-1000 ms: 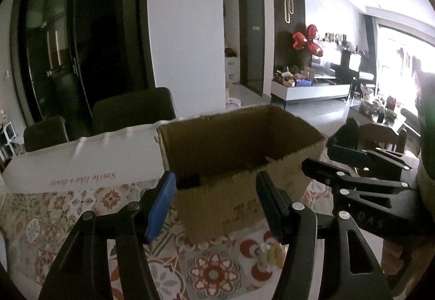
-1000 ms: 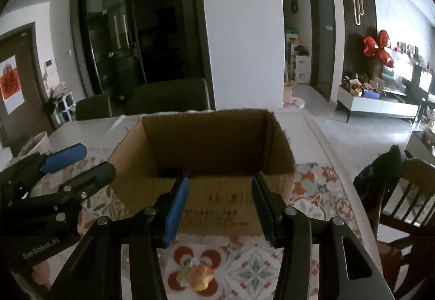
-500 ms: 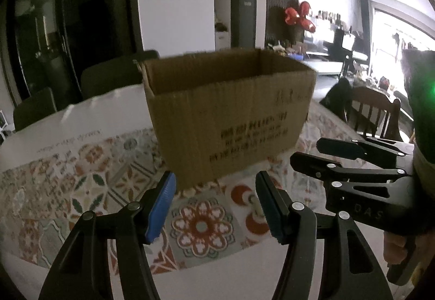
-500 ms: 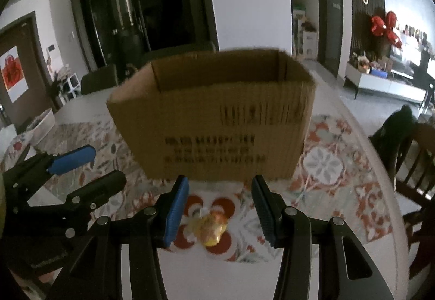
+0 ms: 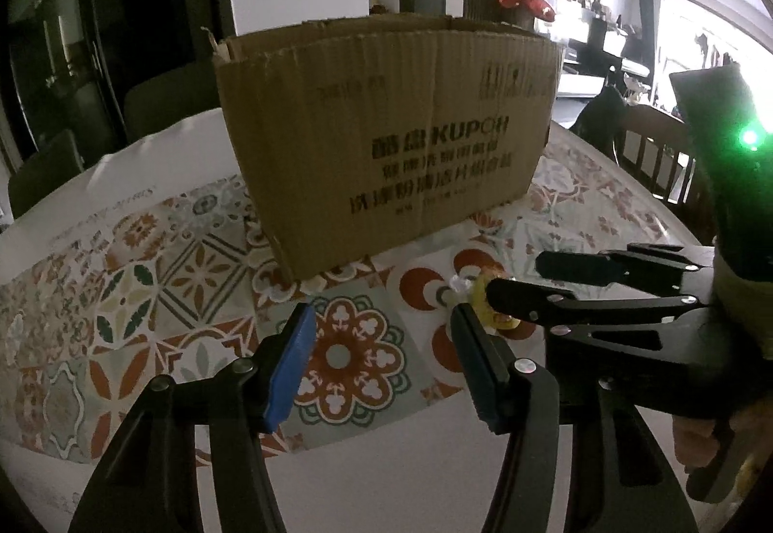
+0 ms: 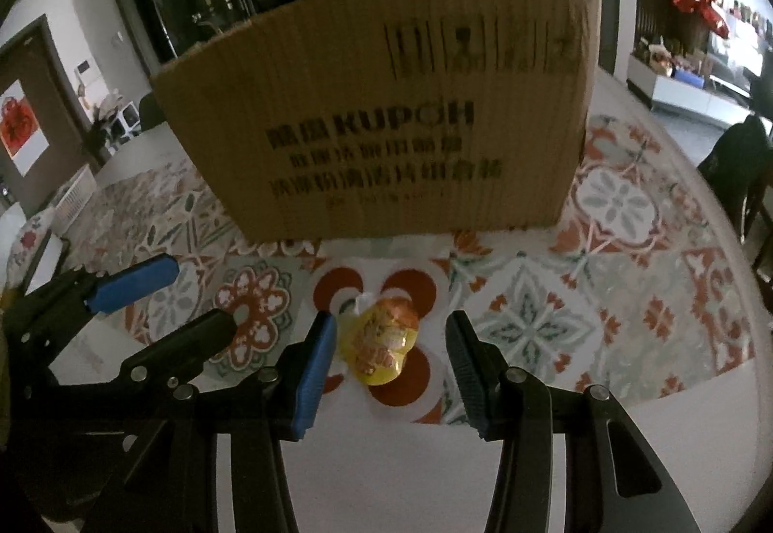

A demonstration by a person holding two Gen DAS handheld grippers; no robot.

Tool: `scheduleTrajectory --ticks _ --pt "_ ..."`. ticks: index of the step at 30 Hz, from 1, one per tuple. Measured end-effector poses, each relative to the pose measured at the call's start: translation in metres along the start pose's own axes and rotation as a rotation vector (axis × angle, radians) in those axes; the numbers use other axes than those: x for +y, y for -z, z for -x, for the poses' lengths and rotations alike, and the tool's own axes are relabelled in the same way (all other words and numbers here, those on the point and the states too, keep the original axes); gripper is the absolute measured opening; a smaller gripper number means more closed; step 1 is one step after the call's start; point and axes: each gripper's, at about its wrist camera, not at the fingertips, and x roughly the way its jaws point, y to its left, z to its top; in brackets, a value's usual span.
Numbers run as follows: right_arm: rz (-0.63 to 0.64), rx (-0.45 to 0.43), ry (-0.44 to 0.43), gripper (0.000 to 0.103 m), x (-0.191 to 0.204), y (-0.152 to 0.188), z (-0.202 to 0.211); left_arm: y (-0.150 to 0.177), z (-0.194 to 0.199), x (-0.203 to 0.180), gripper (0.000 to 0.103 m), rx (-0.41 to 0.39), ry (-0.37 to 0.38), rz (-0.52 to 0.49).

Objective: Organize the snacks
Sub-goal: 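Grasp the white-capped pouch with left tool while right tool grasps yellow jelly pouch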

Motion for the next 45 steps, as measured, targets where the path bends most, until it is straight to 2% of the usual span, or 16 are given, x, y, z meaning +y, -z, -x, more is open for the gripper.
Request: scheduleTrajectory --ticks 2,9,11,18,25,29,38,45 --pt "-0.008 0.011 -0.005 0.043 -0.001 0.001 -0.003 0.001 -0.002 0.0 0.057 0.003 0.0 0.0" --pt "-0.029 0.029 -0.012 0.043 -0.002 0.004 -0.014 0.003 -0.009 0.0 0.057 0.011 0.005 0.007" --pt "-0.034 0.035 -0.02 0.038 -0.003 0.004 -0.016 0.004 -0.01 0.0 0.056 0.014 0.008 0.013" --pt "-0.065 0.024 -0.059 0.031 -0.003 0.006 -0.019 0.004 -0.014 -0.001 0.054 0.022 0.015 0.03" --pt "-0.082 -0.005 -0.047 0.027 -0.01 0.007 -0.011 0.005 -0.02 -0.005 0.053 0.039 0.034 0.052" --pt "-0.101 -0.022 -0.034 0.017 -0.017 0.009 -0.004 0.003 -0.023 -0.013 0.053 0.046 0.051 0.053" --pt "-0.129 -0.048 -0.018 0.014 -0.032 0.01 0.004 -0.002 -0.035 -0.026 0.053 0.063 0.081 0.064" --pt "-0.143 -0.064 -0.005 0.014 -0.042 0.013 0.007 -0.005 -0.052 -0.036 0.042 0.096 0.092 0.072"
